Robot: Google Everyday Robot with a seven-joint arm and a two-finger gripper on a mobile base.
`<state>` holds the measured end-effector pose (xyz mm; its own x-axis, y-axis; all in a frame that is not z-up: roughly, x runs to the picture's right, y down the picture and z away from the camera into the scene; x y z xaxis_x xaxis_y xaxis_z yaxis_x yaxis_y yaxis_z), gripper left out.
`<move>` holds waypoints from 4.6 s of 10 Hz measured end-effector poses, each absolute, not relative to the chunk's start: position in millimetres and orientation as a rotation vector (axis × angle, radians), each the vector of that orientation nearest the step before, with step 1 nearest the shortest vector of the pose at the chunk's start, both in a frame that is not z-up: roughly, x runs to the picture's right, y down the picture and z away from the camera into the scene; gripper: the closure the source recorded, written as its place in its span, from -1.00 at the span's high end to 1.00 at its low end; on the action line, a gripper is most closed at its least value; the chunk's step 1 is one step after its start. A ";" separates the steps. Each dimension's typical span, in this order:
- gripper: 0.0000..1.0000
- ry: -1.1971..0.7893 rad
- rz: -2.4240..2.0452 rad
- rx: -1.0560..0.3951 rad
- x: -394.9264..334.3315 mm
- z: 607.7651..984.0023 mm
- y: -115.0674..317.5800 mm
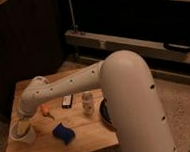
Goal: Place the ceramic cup in the ceramic bowl
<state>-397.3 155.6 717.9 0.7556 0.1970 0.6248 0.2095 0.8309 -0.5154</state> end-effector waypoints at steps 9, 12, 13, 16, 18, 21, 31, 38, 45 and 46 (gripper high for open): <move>-1.00 -0.699 -0.198 -0.554 -402.7 697.7 165.3; -1.00 -0.696 -0.241 -0.549 -400.0 688.8 165.4; -1.00 -0.692 -0.246 -0.551 -399.5 688.3 166.0; -1.00 -0.669 -0.248 -0.576 -398.6 688.9 168.7; -1.00 -0.656 -0.246 -0.591 -395.5 688.7 169.6; -1.00 -0.663 -0.224 -0.601 -375.5 665.9 148.0; -1.00 -0.595 -0.039 -0.601 -188.5 586.3 50.4; -1.00 -0.373 0.319 -0.571 -9.8 608.5 29.3; -1.00 -0.265 0.547 -0.595 63.0 683.9 24.6; -1.00 -0.266 0.557 -0.608 63.7 697.4 31.3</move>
<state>63.7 31.3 697.4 0.8212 0.5658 0.0749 -0.4139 0.6807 -0.6044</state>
